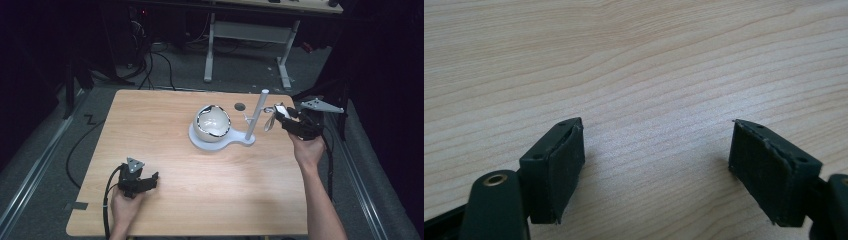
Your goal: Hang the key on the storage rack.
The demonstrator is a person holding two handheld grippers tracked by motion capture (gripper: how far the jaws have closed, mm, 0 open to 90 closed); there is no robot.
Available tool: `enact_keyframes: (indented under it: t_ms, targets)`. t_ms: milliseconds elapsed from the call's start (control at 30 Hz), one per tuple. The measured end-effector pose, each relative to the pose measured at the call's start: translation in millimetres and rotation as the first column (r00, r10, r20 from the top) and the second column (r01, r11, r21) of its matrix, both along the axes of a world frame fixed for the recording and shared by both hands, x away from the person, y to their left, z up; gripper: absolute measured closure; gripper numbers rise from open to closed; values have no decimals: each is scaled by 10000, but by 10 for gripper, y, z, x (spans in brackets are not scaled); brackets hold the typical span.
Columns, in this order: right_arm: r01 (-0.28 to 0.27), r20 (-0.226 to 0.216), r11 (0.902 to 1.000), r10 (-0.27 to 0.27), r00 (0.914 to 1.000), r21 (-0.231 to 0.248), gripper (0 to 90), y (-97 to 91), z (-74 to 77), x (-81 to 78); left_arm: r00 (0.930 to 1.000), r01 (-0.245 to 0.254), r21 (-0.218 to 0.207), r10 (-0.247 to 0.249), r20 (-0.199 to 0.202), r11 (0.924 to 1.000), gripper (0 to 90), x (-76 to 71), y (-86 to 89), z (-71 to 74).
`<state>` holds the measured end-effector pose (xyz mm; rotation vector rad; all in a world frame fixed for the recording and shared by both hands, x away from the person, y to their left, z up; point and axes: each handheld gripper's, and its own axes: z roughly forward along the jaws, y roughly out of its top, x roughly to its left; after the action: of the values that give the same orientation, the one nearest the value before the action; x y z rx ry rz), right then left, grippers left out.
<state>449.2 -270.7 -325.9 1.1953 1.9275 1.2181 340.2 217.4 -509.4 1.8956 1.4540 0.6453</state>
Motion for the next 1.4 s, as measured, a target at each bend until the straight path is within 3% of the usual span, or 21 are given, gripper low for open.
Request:
enact_keyframes:
  t_ms: [233, 767, 1400]
  targets:
    - [162, -282, 9999, -162, 9995, -28, 509, -56, -122, 15, 10000, -2, 3, 2, -2, 10000, 226, 0, -1, 0]
    - [-53, -330, 9976, 30, 9995, -690, 510, 152, -209, 34, 10000, -2, 0, 2, 0, 10000, 226, 0, 0, 0]
    - [-136, -463, 9953, 92, 9989, -955, 509, 310, -314, 91, 10000, -1, 1, 1, 0, 10000, 226, 0, 0, 0]
